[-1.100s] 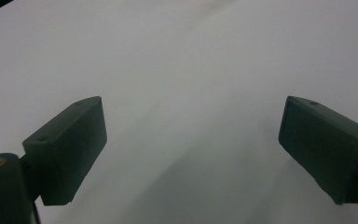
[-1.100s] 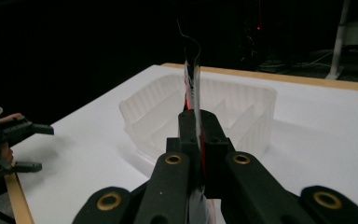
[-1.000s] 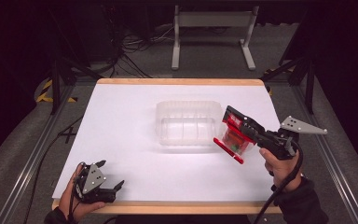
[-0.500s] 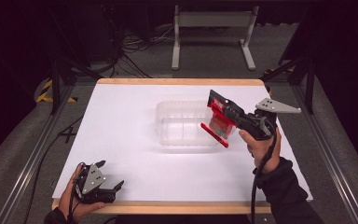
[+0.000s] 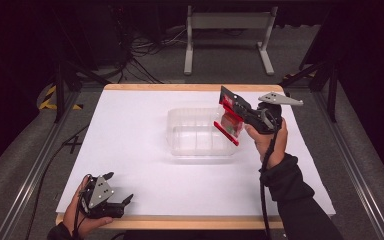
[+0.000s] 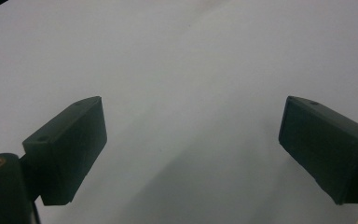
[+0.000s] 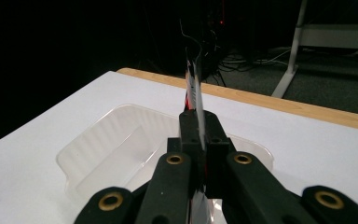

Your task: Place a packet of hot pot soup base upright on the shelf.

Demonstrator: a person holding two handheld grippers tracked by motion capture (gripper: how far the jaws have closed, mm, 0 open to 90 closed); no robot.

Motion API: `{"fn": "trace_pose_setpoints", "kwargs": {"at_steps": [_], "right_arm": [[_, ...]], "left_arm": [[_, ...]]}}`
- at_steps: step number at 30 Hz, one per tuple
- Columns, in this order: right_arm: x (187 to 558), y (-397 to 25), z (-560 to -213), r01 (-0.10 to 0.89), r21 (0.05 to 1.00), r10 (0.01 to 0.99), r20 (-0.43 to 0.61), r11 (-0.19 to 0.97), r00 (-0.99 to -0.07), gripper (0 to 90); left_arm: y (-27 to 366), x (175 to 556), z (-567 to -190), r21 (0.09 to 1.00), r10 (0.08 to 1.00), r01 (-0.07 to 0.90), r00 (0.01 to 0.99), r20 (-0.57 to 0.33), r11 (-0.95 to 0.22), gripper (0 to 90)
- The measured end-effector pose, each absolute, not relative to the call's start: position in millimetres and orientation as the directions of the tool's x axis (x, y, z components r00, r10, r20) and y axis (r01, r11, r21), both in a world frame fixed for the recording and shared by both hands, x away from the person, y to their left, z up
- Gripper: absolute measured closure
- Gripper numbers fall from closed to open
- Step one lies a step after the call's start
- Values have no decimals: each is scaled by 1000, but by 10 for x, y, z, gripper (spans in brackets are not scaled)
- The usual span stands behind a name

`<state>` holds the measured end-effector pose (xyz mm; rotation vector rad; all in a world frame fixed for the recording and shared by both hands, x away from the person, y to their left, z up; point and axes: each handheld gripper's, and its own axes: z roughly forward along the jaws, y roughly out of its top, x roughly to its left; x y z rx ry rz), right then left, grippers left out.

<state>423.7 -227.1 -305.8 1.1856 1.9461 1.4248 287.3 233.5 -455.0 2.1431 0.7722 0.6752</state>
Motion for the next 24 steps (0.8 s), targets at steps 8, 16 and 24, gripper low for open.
{"fn": "trace_pose_setpoints", "kwargs": {"at_steps": [8,16,24], "right_arm": [[4403,-2086,-3128,400,909,861,107,119,-498,900],[4479,-2063,-3136,402,911,890,108,90,-443,900],[4522,-2016,-3179,414,906,896,105,93,-431,900]], "left_arm": [[2339,2870,-4549,783,698,303,682,220,-543,82],[2344,2867,-4548,783,698,304,682,220,-543,81],[2337,2865,-4549,781,696,304,684,219,-545,82]]}}
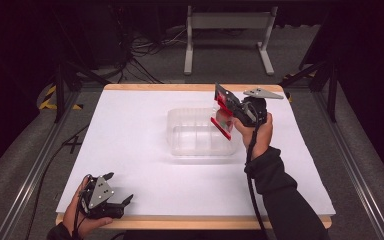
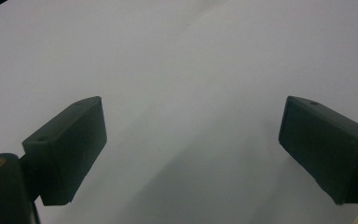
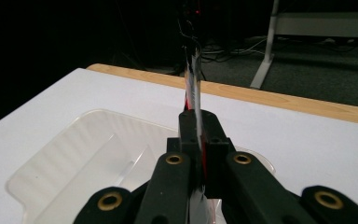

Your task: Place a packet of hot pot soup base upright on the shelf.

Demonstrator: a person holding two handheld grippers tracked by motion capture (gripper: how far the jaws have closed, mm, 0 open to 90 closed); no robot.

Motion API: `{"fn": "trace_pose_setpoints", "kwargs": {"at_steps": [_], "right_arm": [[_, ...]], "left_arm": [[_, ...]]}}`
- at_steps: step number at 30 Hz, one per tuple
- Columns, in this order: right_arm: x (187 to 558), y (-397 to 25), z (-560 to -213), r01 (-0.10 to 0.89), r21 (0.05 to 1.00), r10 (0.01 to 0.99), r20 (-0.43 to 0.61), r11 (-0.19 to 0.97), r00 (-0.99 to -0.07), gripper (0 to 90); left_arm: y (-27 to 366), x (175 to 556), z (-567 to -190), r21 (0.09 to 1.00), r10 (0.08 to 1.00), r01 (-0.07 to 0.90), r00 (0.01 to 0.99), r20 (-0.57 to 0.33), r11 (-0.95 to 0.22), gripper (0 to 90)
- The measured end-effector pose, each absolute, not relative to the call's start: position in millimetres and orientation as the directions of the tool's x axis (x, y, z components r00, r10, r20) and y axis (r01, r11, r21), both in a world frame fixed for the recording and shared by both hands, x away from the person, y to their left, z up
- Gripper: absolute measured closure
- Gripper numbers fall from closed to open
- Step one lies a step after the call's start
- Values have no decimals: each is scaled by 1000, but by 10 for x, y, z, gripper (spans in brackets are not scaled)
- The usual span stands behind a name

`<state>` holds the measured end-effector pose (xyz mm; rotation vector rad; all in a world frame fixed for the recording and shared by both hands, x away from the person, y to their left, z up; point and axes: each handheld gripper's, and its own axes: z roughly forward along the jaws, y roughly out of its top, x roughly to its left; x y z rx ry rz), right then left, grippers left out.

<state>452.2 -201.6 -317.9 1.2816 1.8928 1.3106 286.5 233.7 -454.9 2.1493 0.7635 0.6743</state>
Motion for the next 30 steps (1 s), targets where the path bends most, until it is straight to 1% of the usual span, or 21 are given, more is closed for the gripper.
{"fn": "trace_pose_setpoints", "kwargs": {"at_steps": [3,11,30], "right_arm": [[4547,-1973,-3211,424,901,894,114,91,-433,900],[4565,-1840,-3249,439,890,893,92,125,-441,896],[4573,-1842,-3474,477,868,879,116,136,-462,879]], "left_arm": [[2340,2867,-4550,782,696,303,684,219,-544,82],[2346,2864,-4548,783,697,304,683,218,-543,81],[2344,2866,-4548,782,697,304,683,220,-545,81]]}}
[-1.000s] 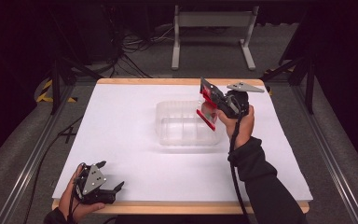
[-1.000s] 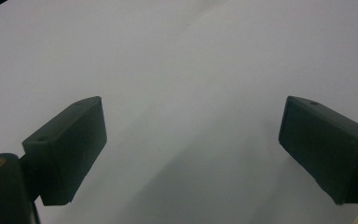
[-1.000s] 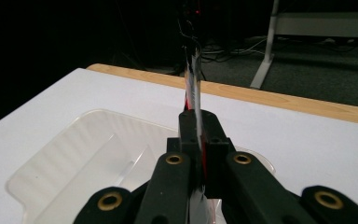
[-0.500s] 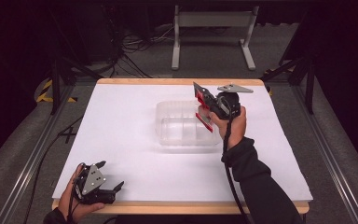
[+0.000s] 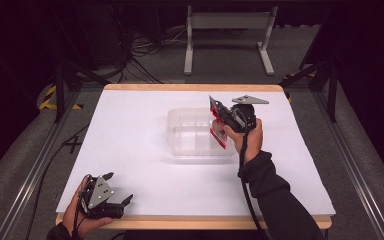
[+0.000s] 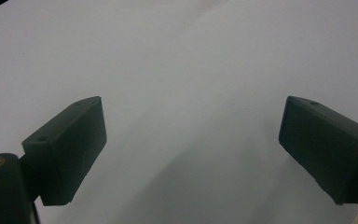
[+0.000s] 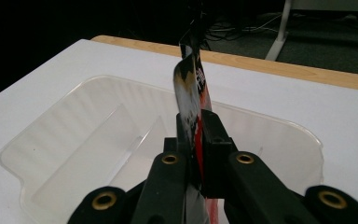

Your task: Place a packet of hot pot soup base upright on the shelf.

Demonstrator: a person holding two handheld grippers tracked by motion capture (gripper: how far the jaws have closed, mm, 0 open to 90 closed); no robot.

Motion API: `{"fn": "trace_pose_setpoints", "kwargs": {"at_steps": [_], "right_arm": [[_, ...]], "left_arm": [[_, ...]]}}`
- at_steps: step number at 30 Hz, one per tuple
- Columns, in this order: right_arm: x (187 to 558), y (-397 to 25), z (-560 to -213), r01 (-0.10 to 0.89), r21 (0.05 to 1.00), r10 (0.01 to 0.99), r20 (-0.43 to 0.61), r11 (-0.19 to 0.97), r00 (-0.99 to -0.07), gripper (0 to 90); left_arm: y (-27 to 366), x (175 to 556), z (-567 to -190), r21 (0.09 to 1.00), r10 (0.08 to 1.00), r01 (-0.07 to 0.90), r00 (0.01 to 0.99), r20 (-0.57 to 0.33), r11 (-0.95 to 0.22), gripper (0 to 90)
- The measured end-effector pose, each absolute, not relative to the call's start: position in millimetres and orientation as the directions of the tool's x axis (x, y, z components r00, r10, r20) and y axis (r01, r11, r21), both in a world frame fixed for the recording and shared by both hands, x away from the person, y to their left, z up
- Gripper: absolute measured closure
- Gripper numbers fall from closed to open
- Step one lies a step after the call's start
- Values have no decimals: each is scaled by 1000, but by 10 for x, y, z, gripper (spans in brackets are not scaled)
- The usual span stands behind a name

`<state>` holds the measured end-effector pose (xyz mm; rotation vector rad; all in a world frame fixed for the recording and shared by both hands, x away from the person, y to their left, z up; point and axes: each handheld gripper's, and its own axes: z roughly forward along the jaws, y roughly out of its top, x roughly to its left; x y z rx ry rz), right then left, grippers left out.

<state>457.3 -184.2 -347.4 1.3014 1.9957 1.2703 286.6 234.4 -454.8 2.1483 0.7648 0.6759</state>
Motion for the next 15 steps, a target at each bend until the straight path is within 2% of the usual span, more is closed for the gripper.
{"fn": "trace_pose_setpoints", "kwargs": {"at_steps": [15], "right_arm": [[4497,-1933,-3599,481,865,859,134,142,-494,853]], "left_arm": [[2342,2864,-4548,781,698,305,682,220,-545,81]]}}
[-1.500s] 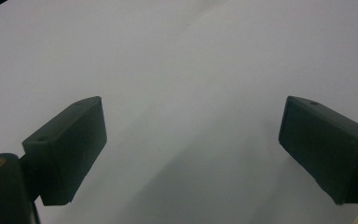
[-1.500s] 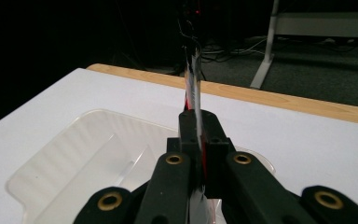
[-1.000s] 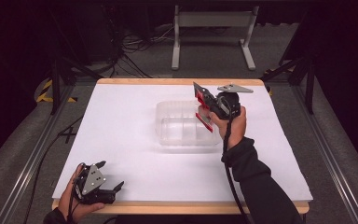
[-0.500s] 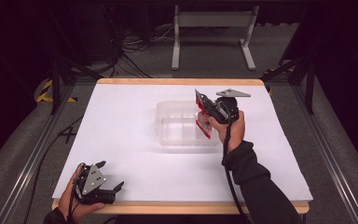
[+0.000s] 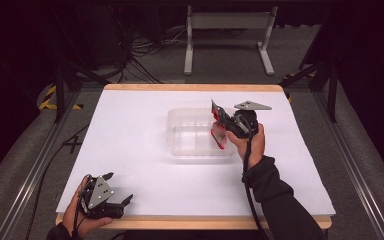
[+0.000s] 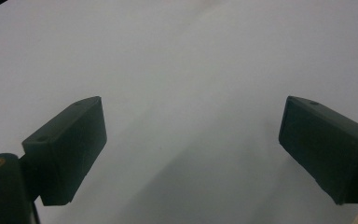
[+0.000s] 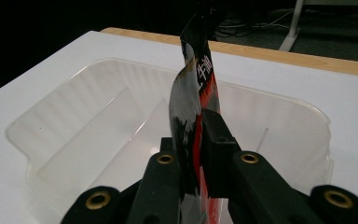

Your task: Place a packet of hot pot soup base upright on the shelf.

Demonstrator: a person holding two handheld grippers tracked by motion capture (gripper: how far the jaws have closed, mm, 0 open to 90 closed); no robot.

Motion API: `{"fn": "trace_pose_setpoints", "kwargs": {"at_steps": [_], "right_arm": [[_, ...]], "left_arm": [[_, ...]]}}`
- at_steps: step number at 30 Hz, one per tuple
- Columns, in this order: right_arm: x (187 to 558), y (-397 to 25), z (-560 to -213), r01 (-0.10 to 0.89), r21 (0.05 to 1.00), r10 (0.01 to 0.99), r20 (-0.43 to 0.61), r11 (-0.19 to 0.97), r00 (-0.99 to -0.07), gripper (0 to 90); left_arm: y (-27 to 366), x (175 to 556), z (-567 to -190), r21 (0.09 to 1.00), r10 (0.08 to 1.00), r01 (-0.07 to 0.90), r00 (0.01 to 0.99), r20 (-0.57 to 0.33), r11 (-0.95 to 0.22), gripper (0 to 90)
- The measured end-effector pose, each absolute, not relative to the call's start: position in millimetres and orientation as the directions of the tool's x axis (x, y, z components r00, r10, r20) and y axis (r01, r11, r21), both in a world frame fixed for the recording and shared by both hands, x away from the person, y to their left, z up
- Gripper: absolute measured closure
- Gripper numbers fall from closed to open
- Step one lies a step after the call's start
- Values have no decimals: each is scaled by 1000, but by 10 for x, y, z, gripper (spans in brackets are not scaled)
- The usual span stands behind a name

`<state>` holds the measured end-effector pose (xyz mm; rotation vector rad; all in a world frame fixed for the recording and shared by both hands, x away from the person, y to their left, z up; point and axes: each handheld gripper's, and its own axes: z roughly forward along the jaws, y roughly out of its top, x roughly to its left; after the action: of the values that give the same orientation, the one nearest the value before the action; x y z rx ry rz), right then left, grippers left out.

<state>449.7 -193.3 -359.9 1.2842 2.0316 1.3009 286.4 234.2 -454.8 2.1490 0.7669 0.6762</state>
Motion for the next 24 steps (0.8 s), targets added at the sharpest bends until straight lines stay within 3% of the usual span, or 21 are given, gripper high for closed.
{"fn": "trace_pose_setpoints", "kwargs": {"at_steps": [24], "right_arm": [[4355,-1976,-3722,479,838,839,47,262,-543,796]], "left_arm": [[2335,2870,-4553,780,700,310,681,217,-544,81]]}}
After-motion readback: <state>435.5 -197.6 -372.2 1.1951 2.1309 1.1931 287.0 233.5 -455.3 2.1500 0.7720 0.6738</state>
